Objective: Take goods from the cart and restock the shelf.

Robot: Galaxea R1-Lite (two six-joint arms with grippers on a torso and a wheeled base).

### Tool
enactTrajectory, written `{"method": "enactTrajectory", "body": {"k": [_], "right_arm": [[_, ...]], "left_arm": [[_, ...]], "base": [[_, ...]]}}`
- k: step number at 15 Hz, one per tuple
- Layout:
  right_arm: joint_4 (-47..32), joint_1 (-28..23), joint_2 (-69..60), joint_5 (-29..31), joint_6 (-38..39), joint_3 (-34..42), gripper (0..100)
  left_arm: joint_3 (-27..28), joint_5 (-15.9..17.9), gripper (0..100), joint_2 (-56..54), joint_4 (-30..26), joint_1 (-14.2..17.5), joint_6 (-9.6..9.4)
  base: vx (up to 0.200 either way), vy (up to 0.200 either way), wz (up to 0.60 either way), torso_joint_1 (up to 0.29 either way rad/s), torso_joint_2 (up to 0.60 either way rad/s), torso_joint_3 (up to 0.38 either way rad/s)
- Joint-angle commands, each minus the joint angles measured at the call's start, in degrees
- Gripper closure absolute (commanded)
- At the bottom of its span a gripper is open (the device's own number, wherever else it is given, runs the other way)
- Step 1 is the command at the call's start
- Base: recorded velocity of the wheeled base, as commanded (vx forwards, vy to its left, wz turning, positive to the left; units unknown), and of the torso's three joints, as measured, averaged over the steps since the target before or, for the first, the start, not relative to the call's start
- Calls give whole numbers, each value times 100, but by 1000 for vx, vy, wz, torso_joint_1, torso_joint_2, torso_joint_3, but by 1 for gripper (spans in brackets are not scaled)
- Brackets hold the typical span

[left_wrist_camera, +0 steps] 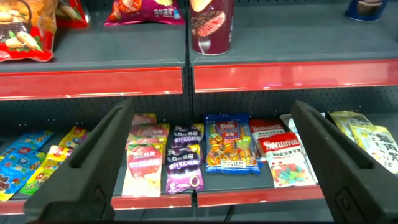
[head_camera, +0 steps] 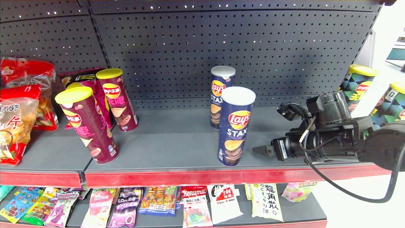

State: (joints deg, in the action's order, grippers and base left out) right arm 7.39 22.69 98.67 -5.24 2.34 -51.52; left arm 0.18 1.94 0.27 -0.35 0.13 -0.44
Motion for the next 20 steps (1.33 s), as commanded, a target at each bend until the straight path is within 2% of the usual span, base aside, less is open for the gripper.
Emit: {"method": "enactTrajectory", "body": {"k": [1, 20], "right_arm": [[0, 25, 214, -3, 3, -95, 0], [17, 412, 618, 6, -6, -421, 0]], "left_arm": [[-1, 0, 0, 0, 0, -5, 0], [-1, 0, 0, 0, 0, 4, 0]], "base": [[0, 0, 0, 0, 0, 0], [0, 0, 0, 0, 0, 0]]}}
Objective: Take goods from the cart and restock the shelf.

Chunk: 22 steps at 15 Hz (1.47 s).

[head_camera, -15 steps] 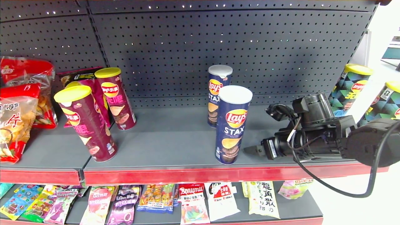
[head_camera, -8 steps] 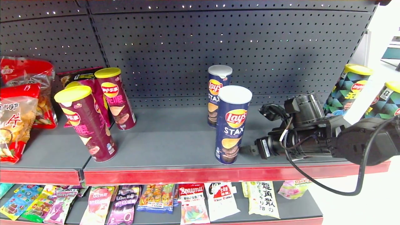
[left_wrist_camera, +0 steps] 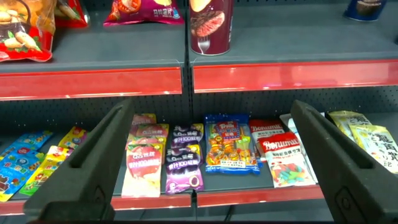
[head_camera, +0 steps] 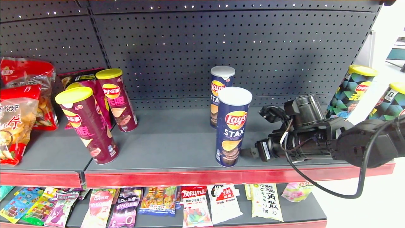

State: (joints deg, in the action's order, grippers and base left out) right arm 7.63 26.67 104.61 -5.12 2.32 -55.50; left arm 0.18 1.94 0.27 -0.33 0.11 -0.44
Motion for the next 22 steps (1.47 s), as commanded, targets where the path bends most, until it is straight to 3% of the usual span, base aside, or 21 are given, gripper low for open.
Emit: {"method": "enactTrajectory", "body": {"k": [1, 22], "right_arm": [[2, 40, 42, -7, 6, -39, 0], [212, 268, 174, 2, -21, -39, 0]], "left_arm": [[-1, 0, 0, 0, -2, 7, 0], [-1, 0, 0, 0, -2, -2, 0]], "base": [[0, 0, 0, 0, 0, 0], [0, 0, 0, 0, 0, 0]]}}
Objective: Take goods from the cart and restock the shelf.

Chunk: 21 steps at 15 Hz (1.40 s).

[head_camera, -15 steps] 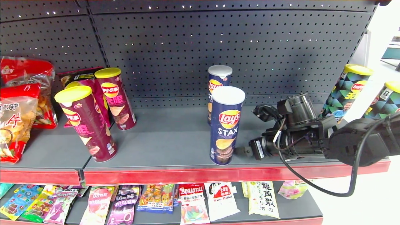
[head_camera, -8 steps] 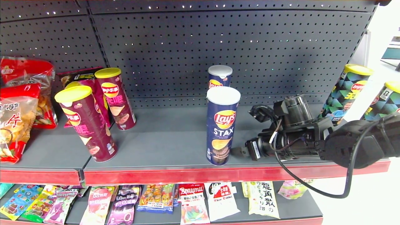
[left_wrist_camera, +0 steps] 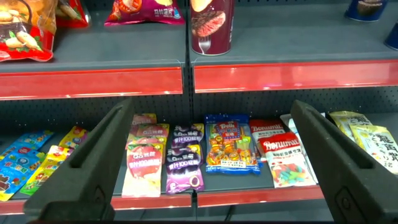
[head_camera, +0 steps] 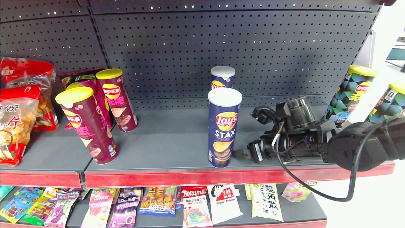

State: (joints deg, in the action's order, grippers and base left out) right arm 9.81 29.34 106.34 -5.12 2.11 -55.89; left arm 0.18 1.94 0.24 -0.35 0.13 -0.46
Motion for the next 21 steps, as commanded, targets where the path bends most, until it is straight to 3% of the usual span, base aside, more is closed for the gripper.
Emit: {"method": "enactTrajectory", "body": {"k": [1, 12, 18, 21], "right_arm": [[-6, -8, 1, 2, 0, 0, 0], [-15, -131, -535, 29, -88, 369, 0], [-23, -298, -2689, 20, -378, 1538, 0], [-32, -755, -4605, -86, -1055, 2856, 0]], "left_arm": [[-1, 0, 0, 2, 0, 4, 2], [-1, 0, 0, 2, 0, -5, 2], [-1, 0, 0, 2, 0, 4, 2], [-1, 0, 0, 2, 0, 4, 2]], "base": [[0, 0, 0, 0, 0, 0], [0, 0, 0, 0, 0, 0], [0, 0, 0, 0, 0, 0], [0, 0, 0, 0, 0, 0]]}}
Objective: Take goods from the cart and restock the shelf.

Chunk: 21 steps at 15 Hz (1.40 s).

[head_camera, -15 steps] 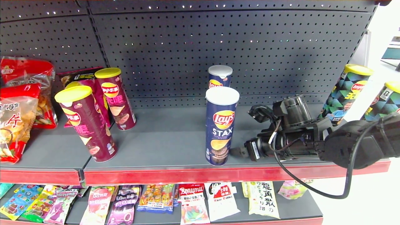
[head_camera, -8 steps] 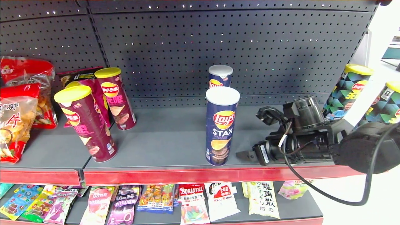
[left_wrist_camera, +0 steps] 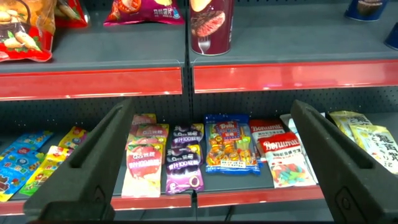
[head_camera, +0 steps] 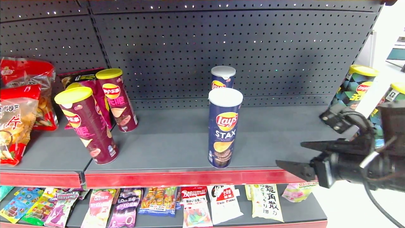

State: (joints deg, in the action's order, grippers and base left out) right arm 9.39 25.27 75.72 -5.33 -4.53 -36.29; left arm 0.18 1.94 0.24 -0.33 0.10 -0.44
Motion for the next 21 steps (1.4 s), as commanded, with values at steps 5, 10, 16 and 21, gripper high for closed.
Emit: {"method": "enactTrajectory", "body": {"k": [5, 10, 16, 21], "right_arm": [[-7, -1921, -4768, -917, -1005, 2952, 0], [-666, -2035, -7053, -337, -127, 3629, 0], [-974, -2017, -6983, 489, 418, 3620, 0], [-965, -2738, -7018, 542, 401, 3620, 0]], "left_arm": [[-1, 0, 0, 2, -2, 8, 0], [-1, 0, 0, 2, -2, 8, 0], [-1, 0, 0, 2, -2, 8, 0], [-1, 0, 0, 2, -2, 8, 0]], "base": [[0, 0, 0, 0, 0, 0], [0, 0, 0, 0, 0, 0], [0, 0, 0, 0, 0, 0], [0, 0, 0, 0, 0, 0]]}}
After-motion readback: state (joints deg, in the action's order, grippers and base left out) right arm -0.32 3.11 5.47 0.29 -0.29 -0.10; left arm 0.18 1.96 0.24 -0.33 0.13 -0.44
